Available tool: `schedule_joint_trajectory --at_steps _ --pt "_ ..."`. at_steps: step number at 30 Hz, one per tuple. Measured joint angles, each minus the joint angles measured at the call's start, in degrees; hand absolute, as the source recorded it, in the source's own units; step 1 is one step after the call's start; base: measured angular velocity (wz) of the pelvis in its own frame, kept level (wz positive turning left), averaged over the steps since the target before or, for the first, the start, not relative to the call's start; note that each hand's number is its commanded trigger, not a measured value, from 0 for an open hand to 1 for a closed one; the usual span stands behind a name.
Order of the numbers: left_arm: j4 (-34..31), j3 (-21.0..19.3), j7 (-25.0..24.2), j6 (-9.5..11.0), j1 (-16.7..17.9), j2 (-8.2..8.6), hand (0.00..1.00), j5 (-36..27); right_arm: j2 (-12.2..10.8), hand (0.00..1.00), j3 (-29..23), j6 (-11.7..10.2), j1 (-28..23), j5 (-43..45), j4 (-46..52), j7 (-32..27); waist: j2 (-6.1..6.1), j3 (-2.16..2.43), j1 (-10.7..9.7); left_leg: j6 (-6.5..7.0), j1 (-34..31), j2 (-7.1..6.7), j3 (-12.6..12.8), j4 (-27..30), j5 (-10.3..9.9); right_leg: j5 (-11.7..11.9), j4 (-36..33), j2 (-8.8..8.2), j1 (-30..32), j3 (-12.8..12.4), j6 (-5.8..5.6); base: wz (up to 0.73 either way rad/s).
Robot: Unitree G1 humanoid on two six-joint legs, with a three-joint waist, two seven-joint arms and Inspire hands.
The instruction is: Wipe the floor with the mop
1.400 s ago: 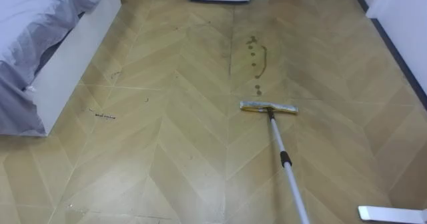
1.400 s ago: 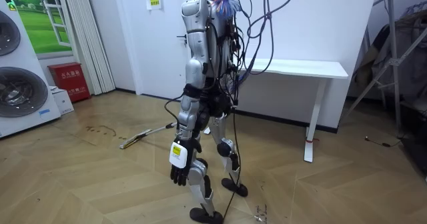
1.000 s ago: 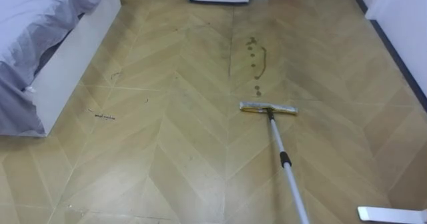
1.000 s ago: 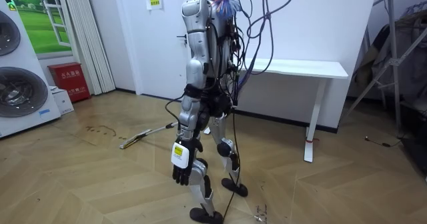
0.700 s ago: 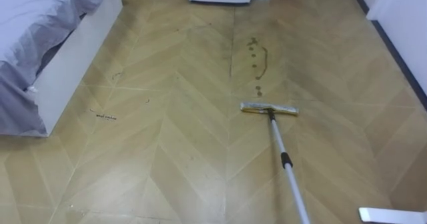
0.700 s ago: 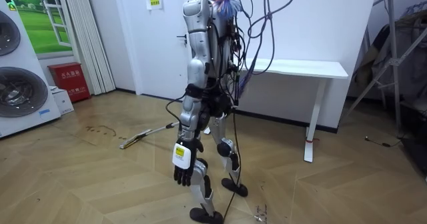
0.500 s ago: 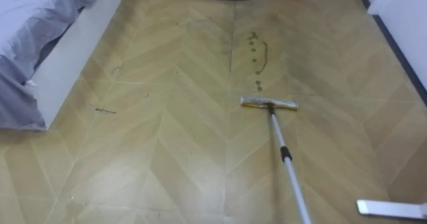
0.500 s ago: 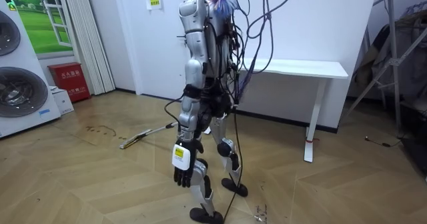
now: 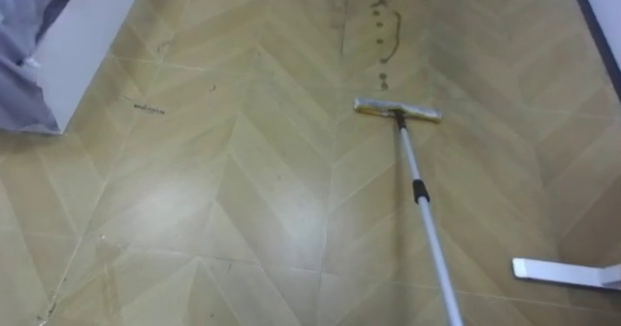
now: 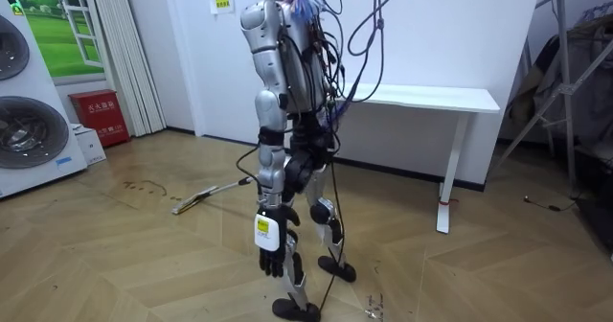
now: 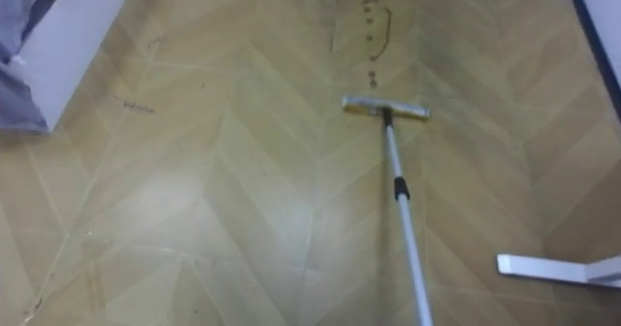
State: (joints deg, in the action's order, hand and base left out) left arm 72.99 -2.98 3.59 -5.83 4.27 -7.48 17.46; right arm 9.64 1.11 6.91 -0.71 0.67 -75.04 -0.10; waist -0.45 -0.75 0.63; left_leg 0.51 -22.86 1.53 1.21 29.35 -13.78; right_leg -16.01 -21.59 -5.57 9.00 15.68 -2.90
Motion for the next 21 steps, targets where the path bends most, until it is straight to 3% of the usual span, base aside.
schedule_joint_trajectory --at_steps 5,12,18,21 --pt "0.6 1.2 0.8 0.0 -0.3 -0.4 0.0 -2.4 0.1 1.0 0.6 0.0 0.8 -3.2 -1.3 -2.3 0.53 -0.44 1.3 -0.12 -8.1 -0.4 -0.6 4.2 0.0 -4.4 -9.5 -1.21 10.1 -1.7 0.65 0.05" --pt "0.8 2.0 1.3 -1.4 0.4 0.21 0.0 -4.6 0.5 1.0 2.2 0.3 -0.6 -5.9 -2.3 -3.0 0.57 -0.26 1.4 -1.32 -17.0 -0.5 -1.8 11.2 0.0 -9.5 -20.7 -2.32 20.4 -2.0 2.63 0.09" --pt "0.1 2.3 2.6 -1.8 0.1 0.3 0.0 -12.6 0.6 1.0 5.2 0.4 -0.7 -10.6 -3.3 -3.9 0.73 0.17 1.9 -2.41 -24.4 0.07 -3.1 19.4 -0.5 -13.3 -30.9 -2.34 27.3 -1.3 4.95 0.14" --pt "0.0 3.9 3.2 -2.1 -0.4 0.26 0.0 -13.6 0.5 1.0 5.2 0.6 -0.3 -11.9 -3.8 -4.8 0.58 0.32 3.9 -3.67 -27.6 0.2 -3.6 23.2 0.2 -15.0 -35.8 -2.53 31.0 -1.4 7.2 0.02"
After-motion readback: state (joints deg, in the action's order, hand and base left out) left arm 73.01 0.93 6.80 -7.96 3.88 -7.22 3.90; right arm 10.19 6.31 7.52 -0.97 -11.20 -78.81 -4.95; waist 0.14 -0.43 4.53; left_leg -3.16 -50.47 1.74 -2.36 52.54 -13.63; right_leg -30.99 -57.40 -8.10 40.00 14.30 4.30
